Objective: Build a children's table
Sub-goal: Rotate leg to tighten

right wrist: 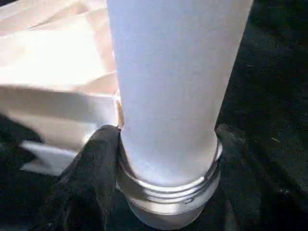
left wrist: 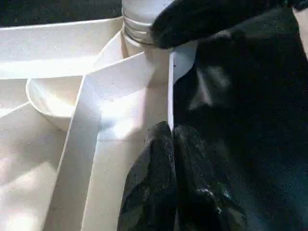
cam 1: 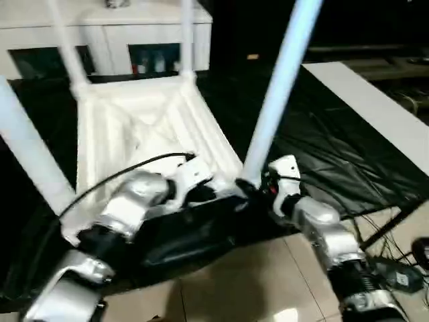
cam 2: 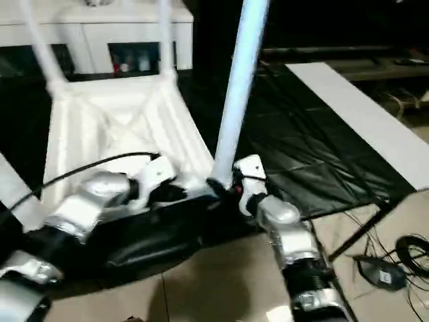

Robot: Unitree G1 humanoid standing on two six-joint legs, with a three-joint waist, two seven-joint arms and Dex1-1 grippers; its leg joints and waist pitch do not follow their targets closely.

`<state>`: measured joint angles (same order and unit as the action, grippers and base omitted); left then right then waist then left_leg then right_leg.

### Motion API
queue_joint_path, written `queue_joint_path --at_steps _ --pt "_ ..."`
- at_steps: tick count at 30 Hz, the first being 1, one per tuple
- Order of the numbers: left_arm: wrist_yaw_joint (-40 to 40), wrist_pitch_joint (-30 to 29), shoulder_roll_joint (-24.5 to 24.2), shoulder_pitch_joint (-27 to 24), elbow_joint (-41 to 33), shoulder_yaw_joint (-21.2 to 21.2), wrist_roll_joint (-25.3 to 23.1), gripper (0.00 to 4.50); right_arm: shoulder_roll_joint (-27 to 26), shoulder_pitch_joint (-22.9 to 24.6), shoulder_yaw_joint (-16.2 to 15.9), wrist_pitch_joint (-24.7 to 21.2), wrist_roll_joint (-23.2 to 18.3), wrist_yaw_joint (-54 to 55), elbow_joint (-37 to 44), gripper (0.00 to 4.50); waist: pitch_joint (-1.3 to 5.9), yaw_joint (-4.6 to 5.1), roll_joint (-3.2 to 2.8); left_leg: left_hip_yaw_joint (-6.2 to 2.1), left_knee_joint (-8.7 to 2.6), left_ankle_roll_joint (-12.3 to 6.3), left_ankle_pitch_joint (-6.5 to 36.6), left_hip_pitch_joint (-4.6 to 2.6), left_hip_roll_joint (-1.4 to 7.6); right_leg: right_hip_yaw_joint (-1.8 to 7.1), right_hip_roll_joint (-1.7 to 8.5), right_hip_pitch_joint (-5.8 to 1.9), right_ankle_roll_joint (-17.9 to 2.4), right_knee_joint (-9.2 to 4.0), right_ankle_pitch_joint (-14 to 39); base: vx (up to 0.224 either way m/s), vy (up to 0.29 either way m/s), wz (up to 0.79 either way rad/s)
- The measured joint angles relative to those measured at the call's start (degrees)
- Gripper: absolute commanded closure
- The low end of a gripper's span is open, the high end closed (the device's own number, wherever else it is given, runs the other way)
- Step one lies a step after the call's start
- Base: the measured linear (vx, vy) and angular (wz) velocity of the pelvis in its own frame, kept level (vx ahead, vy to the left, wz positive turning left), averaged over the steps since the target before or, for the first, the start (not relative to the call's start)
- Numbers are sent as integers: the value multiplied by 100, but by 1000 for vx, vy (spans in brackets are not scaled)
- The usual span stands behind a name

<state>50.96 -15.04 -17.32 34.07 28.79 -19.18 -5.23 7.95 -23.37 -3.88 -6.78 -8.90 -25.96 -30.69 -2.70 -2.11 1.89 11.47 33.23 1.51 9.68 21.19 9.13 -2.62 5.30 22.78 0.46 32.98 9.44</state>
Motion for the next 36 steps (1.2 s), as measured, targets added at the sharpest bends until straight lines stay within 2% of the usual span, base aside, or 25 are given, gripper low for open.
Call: queue_joint_path --at_steps 4,6,8,9,11,13,15,16,18,20,22,24,28,33,36 --pt "-906 -243 726 156 394 192 -10 450 -605 -279 367 37 100 1189 -419 181 -9 16 -17 -15 27 -2 1 -2 -1 -13 1 21 9 -18 6 -27 5 0" --pt "-1405 -206 1108 159 586 322 -10 450 -798 -464 575 112 190 1717 -685 181 -17 27 -45 -37 26 -3 2 1 2 -57 6 -4 9 -78 7 0 0 0" --pt "-1677 -144 1313 159 695 361 -20 450 -813 -602 644 123 208 1826 -876 181 -20 49 -73 -79 21 -4 2 5 9 -130 18 -49 9 -168 7 0 0 0" --pt "-1699 -84 1334 158 731 359 -31 450 -813 -600 656 125 229 1826 -879 181 -21 54 -91 -100 10 -4 2 2 7 -145 16 -86 9 -204 7 0 0 0" --pt "-1700 18 1334 158 760 354 -74 450 -813 -597 659 141 229 1824 -872 181 -22 56 -99 -102 1 -4 2 6 -4 -139 18 -85 9 -217 7 0 0 0" --pt "-1700 70 1335 158 776 329 -100 450 -813 -554 680 141 224 1813 -821 125 -23 42 -98 -101 -6 -4 2 2 -6 -136 18 -56 9 -217 7 0 0 0" --pt "-1794 189 1304 158 825 331 -147 450 -833 -499 687 198 163 1657 -752 111 -23 53 -99 -102 -15 -4 2 0 -6 -139 18 -54 9 -217 7 0 0 0" --pt "-1921 258 1270 160 859 360 -188 450 -899 -446 677 232 154 1539 -718 94 -24 70 -99 -105 -18 -4 2 2 -6 -142 18 -67 9 -216 7 0 0 0" --pt "-2178 290 1205 236 939 463 -247 450 -1221 -311 380 300 140 1177 -634 78 -43 221 -101 -141 -15 -3 2 31 -6 -171 18 -18 9 -217 7 0 5 -23" --pt "-2181 385 1140 264 943 482 -266 450 -1219 -290 314 364 161 1173 -511 66 -47 254 -112 -168 -7 -2 1 95 -8 -199 19 48 6 -221 5 -5 3 -13" --pt "-2132 454 1129 265 943 460 -266 450 -1137 -249 251 366 188 1103 -350 62 -50 230 -107 -153 -10 -2 1 96 -7 -176 17 58 -40 -203 -25 0 0 0" --pt "-1994 520 1054 263 933 422 -264 450 -1048 -139 144 366 232 1090 -63 36 -51 173 -106 -140 -18 -2 1 90 -7 -158 13 69 -50 -179 -33 0 0 0" --pt "-1593 720 863 196 804 291 -243 450 -884 91 85 308 258 1019 428 17 -52 13 -104 -122 -34 1 -1 88 3 -144 5 73 -57 -163 -55 0 0 0" --pt "-1036 867 525 32 460 191 -178 450 -604 589 -73 115 215 522 1215 8 -60 -57 -90 -73 -30 5 -4 91 12 -108 7 83 -72 -134 -94 0 0 0" --pt "-606 924 253 -3 275 87 -121 450 -279 841 -192 -41 31 32 1649 8 -61 -95 -89 -21 -15 5 -4 85 27 -80 10 90 -72 -84 -95 0 0 0"
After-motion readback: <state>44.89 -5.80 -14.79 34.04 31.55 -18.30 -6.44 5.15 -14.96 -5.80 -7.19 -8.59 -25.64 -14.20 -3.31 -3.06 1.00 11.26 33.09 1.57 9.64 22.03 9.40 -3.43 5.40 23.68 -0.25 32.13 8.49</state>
